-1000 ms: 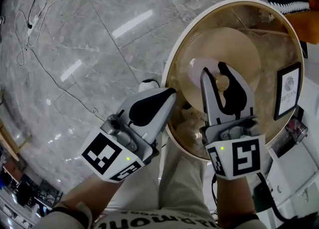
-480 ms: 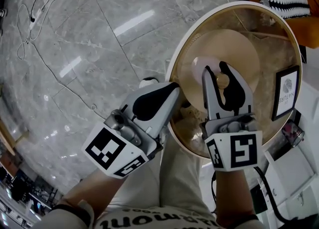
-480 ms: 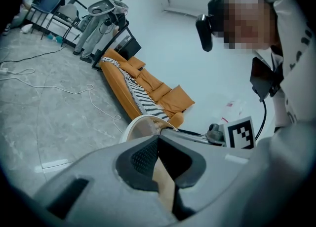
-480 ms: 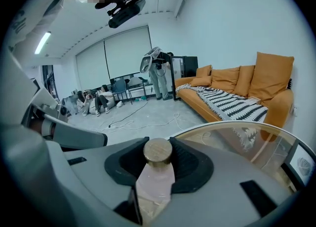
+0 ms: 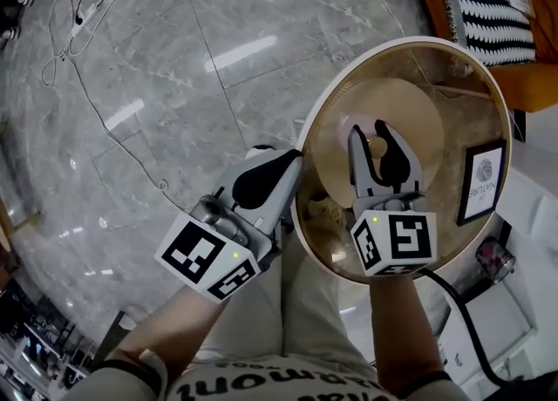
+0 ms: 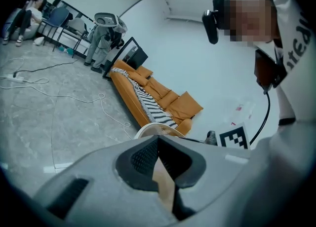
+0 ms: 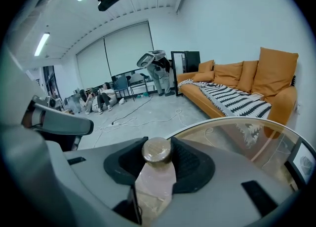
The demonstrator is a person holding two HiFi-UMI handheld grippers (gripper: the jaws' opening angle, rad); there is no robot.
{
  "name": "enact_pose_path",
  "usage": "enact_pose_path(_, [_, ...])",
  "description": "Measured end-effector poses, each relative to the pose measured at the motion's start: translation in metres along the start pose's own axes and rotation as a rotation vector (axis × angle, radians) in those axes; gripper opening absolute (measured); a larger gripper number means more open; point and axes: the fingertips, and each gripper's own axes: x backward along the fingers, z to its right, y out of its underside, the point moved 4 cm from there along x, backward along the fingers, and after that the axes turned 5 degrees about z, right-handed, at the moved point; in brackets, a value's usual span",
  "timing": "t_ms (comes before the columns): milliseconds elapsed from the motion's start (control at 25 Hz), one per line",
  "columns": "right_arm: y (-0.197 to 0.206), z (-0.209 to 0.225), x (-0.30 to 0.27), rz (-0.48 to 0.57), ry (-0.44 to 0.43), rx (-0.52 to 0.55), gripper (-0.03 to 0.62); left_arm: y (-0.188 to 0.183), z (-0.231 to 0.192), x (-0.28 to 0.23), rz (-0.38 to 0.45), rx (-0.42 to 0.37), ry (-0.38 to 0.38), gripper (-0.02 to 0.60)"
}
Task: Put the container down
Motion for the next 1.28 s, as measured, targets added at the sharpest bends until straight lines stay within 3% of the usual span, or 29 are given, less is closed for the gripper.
enact_pose_path(240, [0.003, 0.0, 0.0, -0.035, -0.039, 0.013, 0.133, -0.017, 0.019, 0.029, 0.069, -0.015, -0.103, 0.012])
enact_pose_path(440, [0.007, -0.003, 0.001, -0.126, -0.138, 0.117, 0.141, -0.025, 0.046, 0.057, 0.139, -0.002, -0.182, 0.012])
enact_pose_path(520, [0.007, -0.009, 0.0, -0.186, -0.213, 0.15, 0.21, -0.028, 0.054, 0.07, 0.16, -0.003, -0.211, 0.012])
enact_pose_path(640, [-0.004, -0.014, 0.004, -0.249, -0.28, 0.172, 0.256, -0.036, 0.069, 0.09, 0.201, -0.027, -0.26, 0.012])
enact_pose_path(920, [-0.059, -0.009, 0.064, -0.267, -0.297, 0.132, 0.268, -0.062, 0.129, 0.146, 0.299, 0.005, -0.403, 0.012])
enact_pose_path(1040, [-0.099, -0.018, 0.083, -0.222, -0.351, 0.113, 0.267, -0.093, 0.149, 0.167, 0.352, -0.015, -0.458, 0.012])
enact_pose_path(1160, [-0.142, -0.032, 0.108, -0.173, -0.398, 0.073, 0.262, -0.126, 0.17, 0.192, 0.385, -0.016, -0.463, 0.013])
enact_pose_path(1240, [-0.172, -0.046, 0.13, -0.125, -0.419, 0.056, 0.222, -0.144, 0.188, 0.215, 0.395, -0.04, -0.461, 0.013])
enact_pose_path(1280, [-0.188, -0.055, 0.14, -0.098, -0.429, 0.052, 0.149, -0.152, 0.198, 0.228, 0.408, -0.066, -0.463, 0.012])
